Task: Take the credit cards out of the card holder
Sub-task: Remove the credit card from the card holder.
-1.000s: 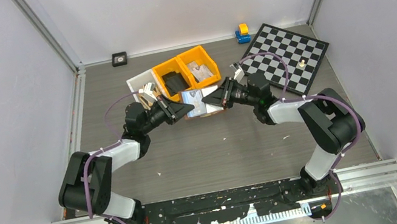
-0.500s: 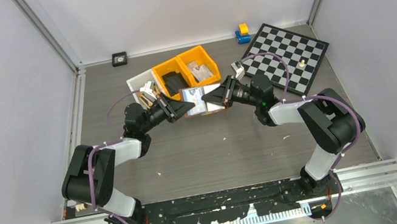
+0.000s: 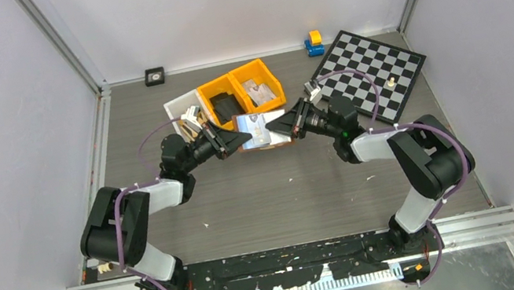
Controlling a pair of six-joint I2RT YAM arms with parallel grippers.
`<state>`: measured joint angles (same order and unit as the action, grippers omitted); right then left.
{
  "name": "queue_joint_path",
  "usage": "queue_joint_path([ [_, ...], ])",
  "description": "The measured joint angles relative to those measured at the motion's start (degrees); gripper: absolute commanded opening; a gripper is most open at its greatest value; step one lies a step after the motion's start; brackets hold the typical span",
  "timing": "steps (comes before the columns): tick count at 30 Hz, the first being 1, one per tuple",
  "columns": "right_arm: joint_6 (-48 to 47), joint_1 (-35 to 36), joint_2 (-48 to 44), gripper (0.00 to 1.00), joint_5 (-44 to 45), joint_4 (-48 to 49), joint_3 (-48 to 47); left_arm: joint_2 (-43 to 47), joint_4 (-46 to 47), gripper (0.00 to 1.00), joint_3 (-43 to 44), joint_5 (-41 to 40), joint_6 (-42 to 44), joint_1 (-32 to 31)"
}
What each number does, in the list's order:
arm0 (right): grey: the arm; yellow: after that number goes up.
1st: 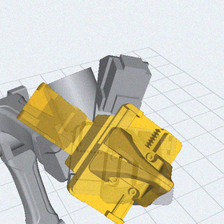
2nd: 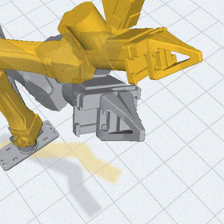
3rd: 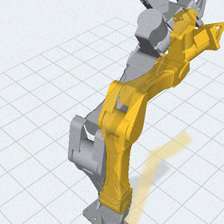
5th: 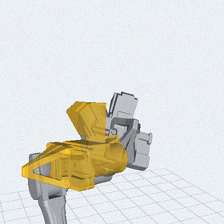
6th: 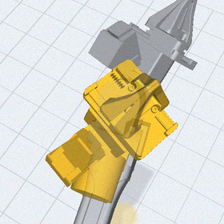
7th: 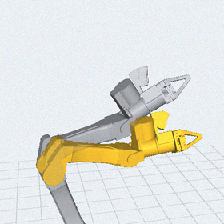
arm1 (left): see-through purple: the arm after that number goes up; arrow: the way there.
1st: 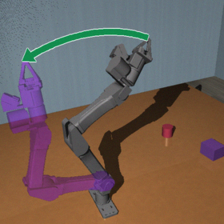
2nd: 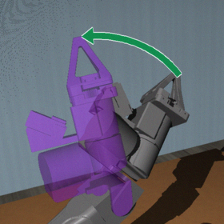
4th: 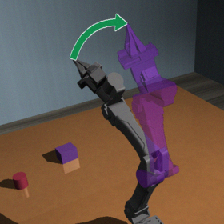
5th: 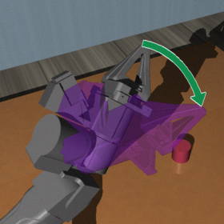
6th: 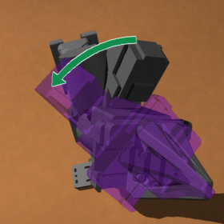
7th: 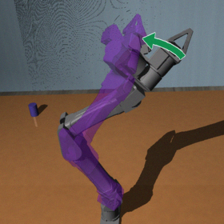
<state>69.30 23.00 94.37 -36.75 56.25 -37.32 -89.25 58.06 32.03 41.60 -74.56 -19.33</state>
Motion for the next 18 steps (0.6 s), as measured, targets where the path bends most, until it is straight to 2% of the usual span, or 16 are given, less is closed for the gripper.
queue_joint_path([
  [3,0.3,0.0,0.0,0.02,0.0,0.7,0.0,0.0,0.0,0.00,0.0,0.0,-0.1,0.0],
  [6,0.8,0.2,0.0,0.27,-0.3,1.2,0.0,0.0,0.1,0.00,0.0,0.0,0.0,0.2],
  [10,1.2,1.3,0.0,0.38,-0.9,2.7,0.0,0.0,0.1,0.00,0.0,0.0,0.0,0.2],
  [13,1.3,1.9,0.1,0.37,-1.3,3.3,0.0,0.0,0.5,0.00,0.0,0.1,0.0,0.2],
  [18,2.1,2.4,1.0,0.12,-1.9,5.2,0.0,0.1,2.7,0.00,-0.8,0.0,-0.2,0.2],
])
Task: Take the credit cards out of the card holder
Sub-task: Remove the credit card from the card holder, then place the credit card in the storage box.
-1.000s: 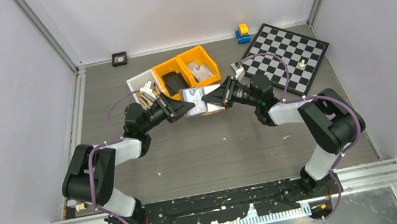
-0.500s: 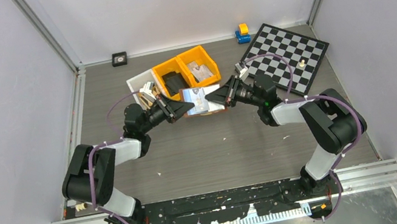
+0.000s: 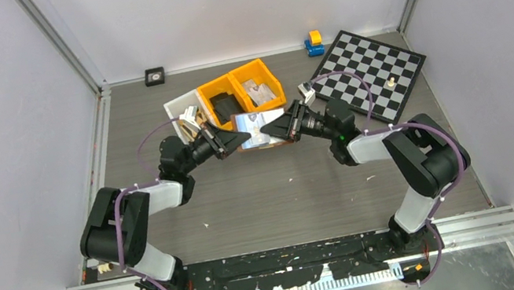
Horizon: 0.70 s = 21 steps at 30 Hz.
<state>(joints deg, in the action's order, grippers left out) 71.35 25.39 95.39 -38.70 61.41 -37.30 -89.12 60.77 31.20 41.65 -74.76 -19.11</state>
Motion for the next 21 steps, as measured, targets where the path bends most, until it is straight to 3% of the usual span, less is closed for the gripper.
queue_joint_path([
  [4,1.2,0.0,0.9,0.03,-0.2,1.1,0.0,0.0,0.9,0.00,-0.3,-0.1,-0.1,0.1],
  [13,1.7,-2.2,0.9,0.00,-0.1,2.0,0.3,2.8,0.1,0.00,-2.6,-2.1,0.3,2.1],
  [18,0.6,-4.1,0.8,0.01,0.7,0.2,0.5,8.2,-8.1,0.00,-3.3,-4.6,3.7,3.4],
  [21,-4.3,-4.6,-0.5,0.00,1.8,-7.5,-0.4,12.6,-18.4,0.00,-2.9,-7.7,8.2,3.4],
])
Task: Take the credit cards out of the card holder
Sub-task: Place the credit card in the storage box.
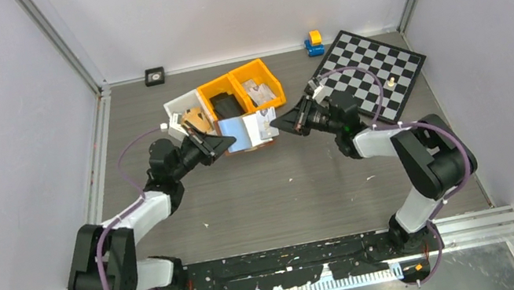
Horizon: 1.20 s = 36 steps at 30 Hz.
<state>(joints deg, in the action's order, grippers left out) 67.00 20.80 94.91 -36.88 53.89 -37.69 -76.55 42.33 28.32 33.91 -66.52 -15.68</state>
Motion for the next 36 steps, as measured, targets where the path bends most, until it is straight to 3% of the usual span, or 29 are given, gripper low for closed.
queue_joint_path([
  [5,-13.0,0.0,-3.1,0.01,5.5,-19.9,-8.1,5.7,-14.3,0.00,1.1,-7.2,7.0,0.0],
  [13,-28.3,-0.2,2.9,0.00,12.9,-38.1,-26.3,12.5,-26.7,0.00,1.6,-16.3,13.0,0.0],
  [24,-39.8,-0.3,23.4,0.01,16.7,-54.9,-49.2,23.4,-27.5,0.00,-2.2,-21.3,16.1,0.0],
  [36,-48.0,0.3,36.0,0.04,16.9,-66.5,-69.7,22.6,-27.1,0.00,-2.4,-21.9,16.2,0.0],
])
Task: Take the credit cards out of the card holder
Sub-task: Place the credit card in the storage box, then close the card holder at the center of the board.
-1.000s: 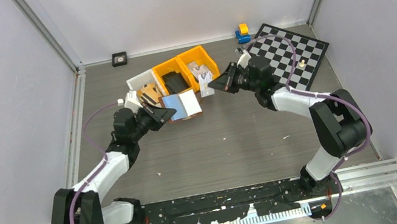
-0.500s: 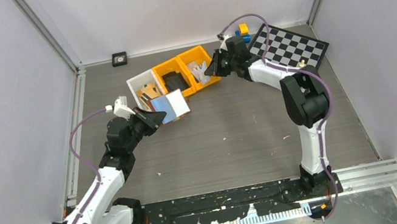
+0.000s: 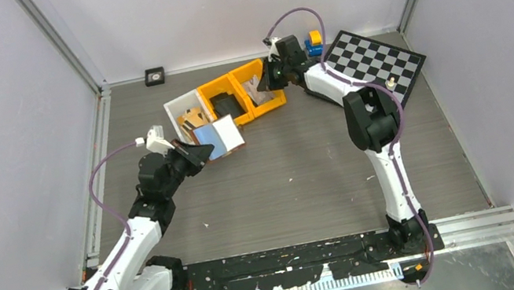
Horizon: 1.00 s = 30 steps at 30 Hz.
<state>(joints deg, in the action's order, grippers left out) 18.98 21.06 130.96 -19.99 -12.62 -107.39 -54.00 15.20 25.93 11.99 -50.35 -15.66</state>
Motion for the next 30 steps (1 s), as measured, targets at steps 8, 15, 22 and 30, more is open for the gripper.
queue_joint_path([
  [8,-1.5,0.6,2.9,0.33,2.4,-3.7,-3.5,0.1,-3.2,0.00,0.0,-5.7,-1.9,0.0],
  [15,-0.6,1.3,-4.2,0.54,8.4,-4.4,5.1,-0.3,-4.5,0.00,0.0,-6.3,-0.4,0.0],
  [22,3.9,4.3,-29.2,0.80,11.4,0.0,27.9,1.4,-5.0,0.03,0.0,-6.4,0.4,0.0],
  [30,12.3,5.1,-52.4,0.84,14.4,10.9,51.7,3.4,-3.0,0.00,-1.4,-6.7,1.0,0.0],
])
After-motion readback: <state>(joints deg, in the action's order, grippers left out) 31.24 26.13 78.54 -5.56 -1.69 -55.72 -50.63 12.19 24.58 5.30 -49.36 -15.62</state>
